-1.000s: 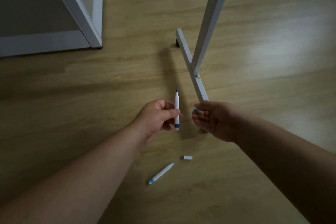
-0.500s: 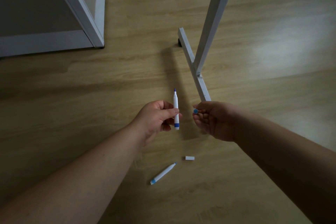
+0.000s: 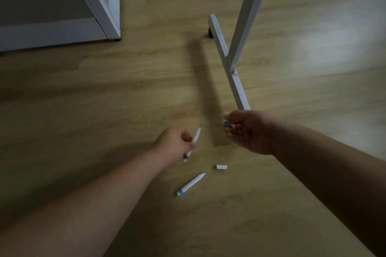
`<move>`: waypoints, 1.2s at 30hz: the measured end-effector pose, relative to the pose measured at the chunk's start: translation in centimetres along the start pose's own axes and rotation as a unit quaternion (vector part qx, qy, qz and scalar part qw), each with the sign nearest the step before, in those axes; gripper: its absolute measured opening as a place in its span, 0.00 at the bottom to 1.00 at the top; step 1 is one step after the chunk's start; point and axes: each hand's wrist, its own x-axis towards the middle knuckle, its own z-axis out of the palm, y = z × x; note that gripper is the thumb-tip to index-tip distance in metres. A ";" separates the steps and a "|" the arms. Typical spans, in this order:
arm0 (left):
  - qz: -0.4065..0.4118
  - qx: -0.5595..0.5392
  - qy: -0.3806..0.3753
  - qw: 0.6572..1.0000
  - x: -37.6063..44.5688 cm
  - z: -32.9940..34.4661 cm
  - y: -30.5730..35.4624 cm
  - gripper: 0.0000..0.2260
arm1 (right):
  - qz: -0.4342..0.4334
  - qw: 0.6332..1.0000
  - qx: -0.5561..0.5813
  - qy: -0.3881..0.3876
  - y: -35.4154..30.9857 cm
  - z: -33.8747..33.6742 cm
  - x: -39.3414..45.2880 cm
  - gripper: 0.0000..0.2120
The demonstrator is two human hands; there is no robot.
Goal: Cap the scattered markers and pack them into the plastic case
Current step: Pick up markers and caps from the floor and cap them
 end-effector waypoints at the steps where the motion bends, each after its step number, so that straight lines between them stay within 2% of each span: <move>1: -0.004 0.076 0.002 0.997 -0.3 0.7 -1.0 0.07 | 0.000 1.000 -0.004 0.003 0.1 0.0 0.0 0.06; 3: -0.015 0.209 0.004 0.978 -1.1 1.8 -2.5 0.04 | 0.001 1.000 -0.011 0.007 0.1 -0.1 0.1 0.04; 5: -0.005 0.291 0.016 0.957 -1.7 2.7 -3.6 0.06 | 0.000 1.000 -0.016 0.009 -0.1 -0.1 0.2 0.04; 8: 0.006 0.298 0.038 0.954 -1.9 3.5 -4.8 0.04 | -0.003 1.000 -0.022 0.015 -0.3 -0.1 0.3 0.03; 14: 0.007 0.321 0.028 0.947 -1.9 4.0 -6.1 0.03 | -0.003 0.999 -0.032 0.018 -0.4 0.2 0.4 0.04; 16: 0.011 0.299 0.050 0.953 -2.0 4.2 -5.9 0.01 | -0.004 0.999 -0.032 0.015 -0.4 0.4 0.3 0.04; 18: 0.045 0.293 0.074 0.952 -2.4 4.4 -5.4 0.04 | -0.009 0.999 -0.031 0.013 -0.5 0.4 0.3 0.03; 21: 0.132 0.372 0.026 0.919 -3.6 6.0 -4.8 0.17 | -0.015 0.999 -0.030 0.017 -0.5 0.4 0.1 0.04; 23: 0.125 0.419 -0.020 0.899 -4.3 7.3 -4.5 0.14 | -0.016 0.999 -0.028 0.018 -0.5 0.4 0.0 0.06; 27: 0.097 0.452 -0.027 0.886 -4.4 8.6 -5.2 0.09 | -0.021 0.999 -0.038 0.016 -0.6 0.4 -0.1 0.06; 29: 0.088 0.430 -0.022 0.898 -4.2 8.6 -5.9 0.11 | -0.024 0.999 -0.038 0.015 -0.7 0.5 0.0 0.04; 31: 0.085 0.371 -0.012 0.925 -3.9 8.5 -5.8 0.12 | -0.027 0.999 -0.035 0.015 -0.8 0.6 -0.1 0.03; 34: 0.049 0.187 0.034 0.981 -2.6 7.2 -4.0 0.08 | -0.030 0.999 -0.041 0.012 -1.0 0.7 -0.5 0.04; 36: -0.003 0.016 0.039 0.999 -1.3 5.4 -2.3 0.11 | -0.031 0.999 -0.042 0.013 -1.2 0.7 -0.7 0.04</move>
